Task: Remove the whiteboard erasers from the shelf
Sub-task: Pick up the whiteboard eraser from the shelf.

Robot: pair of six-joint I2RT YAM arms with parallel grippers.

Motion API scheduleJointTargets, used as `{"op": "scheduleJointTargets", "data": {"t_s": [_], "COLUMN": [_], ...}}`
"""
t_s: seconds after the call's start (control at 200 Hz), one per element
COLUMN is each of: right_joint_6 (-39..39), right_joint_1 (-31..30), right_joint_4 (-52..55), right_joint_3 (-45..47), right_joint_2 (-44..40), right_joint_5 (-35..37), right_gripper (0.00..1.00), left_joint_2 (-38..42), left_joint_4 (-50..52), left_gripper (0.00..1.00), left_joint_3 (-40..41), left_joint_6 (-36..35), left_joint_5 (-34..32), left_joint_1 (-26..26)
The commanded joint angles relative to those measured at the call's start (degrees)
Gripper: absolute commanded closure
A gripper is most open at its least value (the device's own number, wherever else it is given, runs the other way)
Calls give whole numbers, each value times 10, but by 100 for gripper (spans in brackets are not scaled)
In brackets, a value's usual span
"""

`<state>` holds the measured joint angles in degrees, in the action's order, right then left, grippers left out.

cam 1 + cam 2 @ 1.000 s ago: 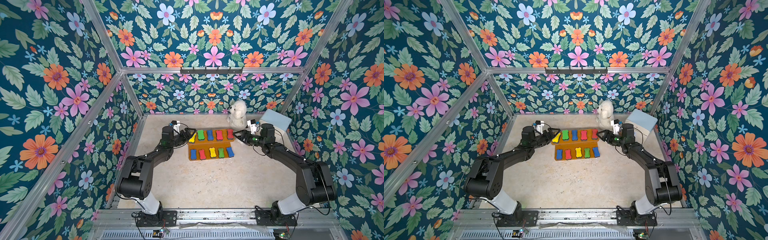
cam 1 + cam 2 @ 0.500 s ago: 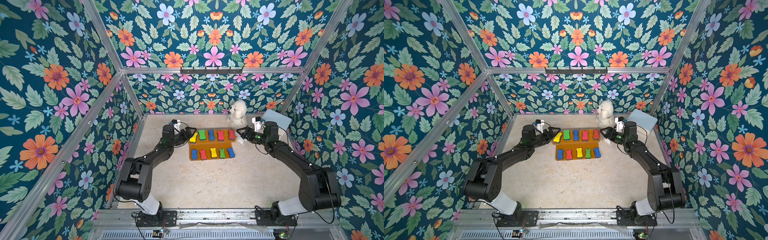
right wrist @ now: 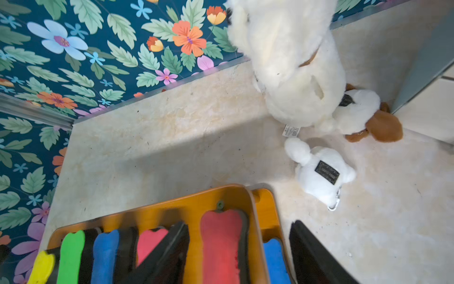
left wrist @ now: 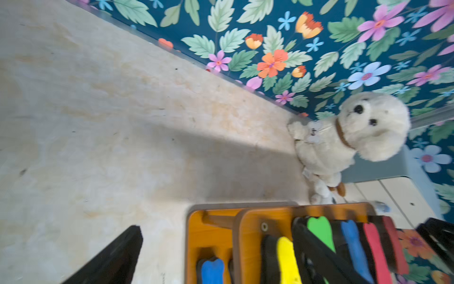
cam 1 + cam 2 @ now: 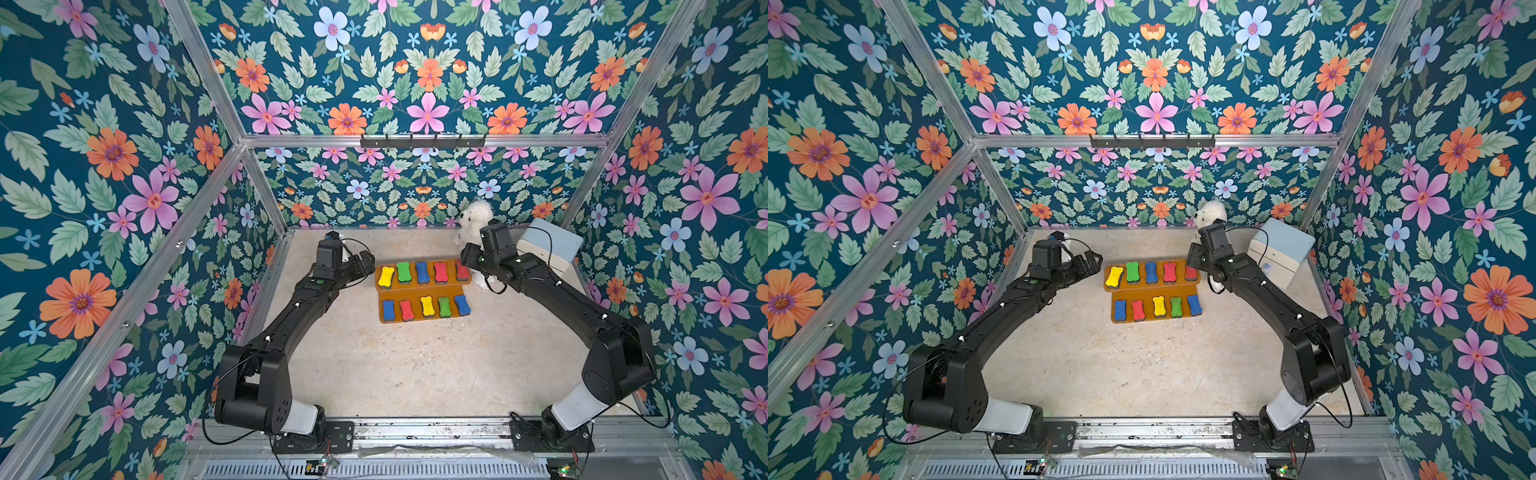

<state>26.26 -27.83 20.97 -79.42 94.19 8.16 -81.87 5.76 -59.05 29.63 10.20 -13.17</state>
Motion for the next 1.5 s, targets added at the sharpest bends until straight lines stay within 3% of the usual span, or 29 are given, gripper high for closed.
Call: {"op": "scheduleJointTargets", "data": {"t_s": [0.0, 0.24, 0.335, 0.8, 1.39, 1.495], "right_joint_6": [2, 9, 14, 16, 5, 5], "right_joint_1": [-13, -35, -36, -43, -46, -46], "right_joint_4": [47, 88, 108, 104, 104, 104], "right_joint_3": [-28, -75, -89, -68, -59, -57], "right_joint_2": [28, 67, 79, 74, 79, 76], "right_joint_5": [52, 80, 83, 78, 68, 65], "right_gripper": [30, 31, 38, 39, 52, 58], "left_joint_2": [16, 39, 36, 23, 18, 18], "left_joint_4": [39, 40, 38, 39, 38, 39], "left_gripper": [1, 1, 1, 1, 1, 1], "left_joint_3": [-4, 9, 10, 10, 8, 8], "left_joint_6": [-26, -32, -31, -24, -21, -22], "left_joint_5": [-83, -101, -92, -80, -75, -74], "left_joint_1": [-1, -6, -6, -6, -6, -6]}}
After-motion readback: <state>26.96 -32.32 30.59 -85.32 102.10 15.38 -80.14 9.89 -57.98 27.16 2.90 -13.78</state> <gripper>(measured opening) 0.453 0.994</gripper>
